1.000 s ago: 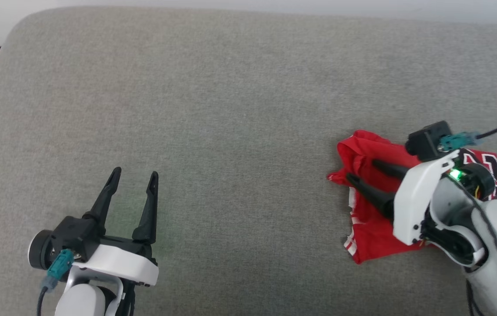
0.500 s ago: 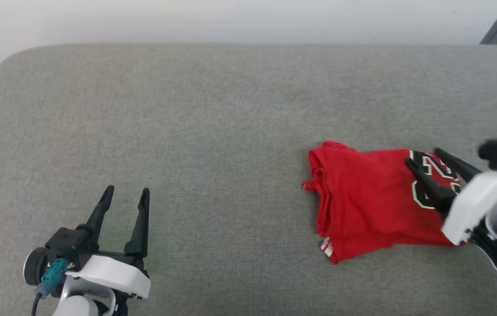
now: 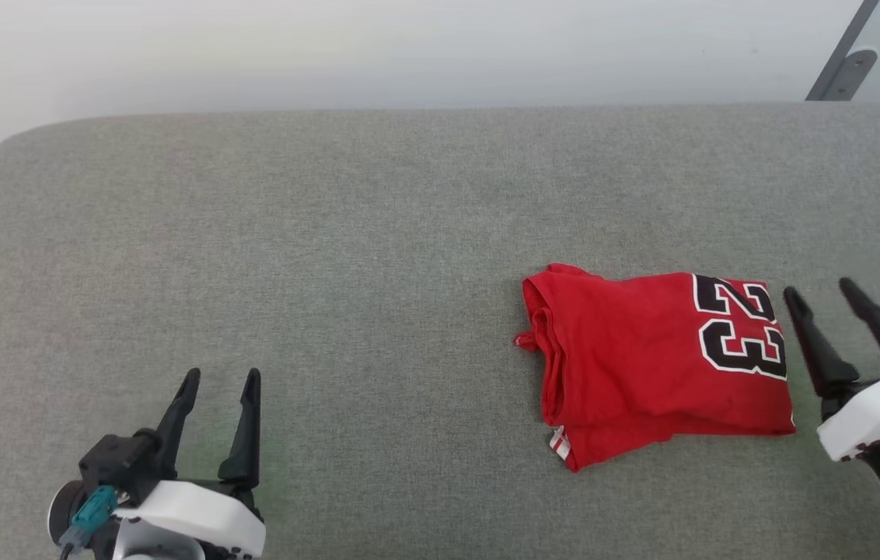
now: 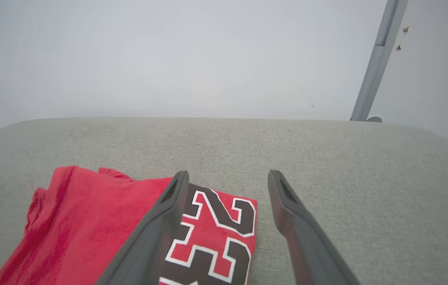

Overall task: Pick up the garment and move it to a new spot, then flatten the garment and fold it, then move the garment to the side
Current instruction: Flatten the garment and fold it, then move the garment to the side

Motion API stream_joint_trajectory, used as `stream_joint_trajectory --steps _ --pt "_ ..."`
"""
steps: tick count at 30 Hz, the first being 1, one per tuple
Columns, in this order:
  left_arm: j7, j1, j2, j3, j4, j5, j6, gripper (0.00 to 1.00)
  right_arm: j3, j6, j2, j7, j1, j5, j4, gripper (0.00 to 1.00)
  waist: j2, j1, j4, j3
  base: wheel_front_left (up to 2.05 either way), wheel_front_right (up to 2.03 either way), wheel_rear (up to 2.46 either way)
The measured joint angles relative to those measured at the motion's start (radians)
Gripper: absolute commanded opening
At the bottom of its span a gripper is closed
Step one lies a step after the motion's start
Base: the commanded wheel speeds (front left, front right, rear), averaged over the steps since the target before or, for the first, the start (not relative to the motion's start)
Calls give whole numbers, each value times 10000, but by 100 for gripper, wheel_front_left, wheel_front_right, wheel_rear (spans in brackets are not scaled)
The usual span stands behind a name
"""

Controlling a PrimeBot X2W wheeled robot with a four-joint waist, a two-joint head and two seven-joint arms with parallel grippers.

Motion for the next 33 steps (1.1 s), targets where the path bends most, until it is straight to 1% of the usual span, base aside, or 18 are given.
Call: stream_joint_trajectory --steps 4,10,16,25,33 --pt "0 189 -69 196 -209 -21 0 100 -408 0 12 -460 37 -543 13 100 0 0 43 -108 0 0 0" --pt "0 550 -81 307 -663 10 0 100 -1342 0 144 -579 646 -1509 -531 100 0 0 127 -314 0 0 0" --pt "0 908 -115 362 -1239 58 0 100 -2205 0 364 -589 1433 -1891 -1308 100 0 0 189 -456 0 0 0" --pt "0 1574 -123 493 -1864 23 0 100 -2874 0 717 -587 2461 -2192 -2100 100 0 0 174 -529 0 0 0" --pt "0 1744 -192 596 -1994 52 0 100 -3390 0 999 -351 2817 -2291 -2629 100 0 0 196 -425 0 0 0"
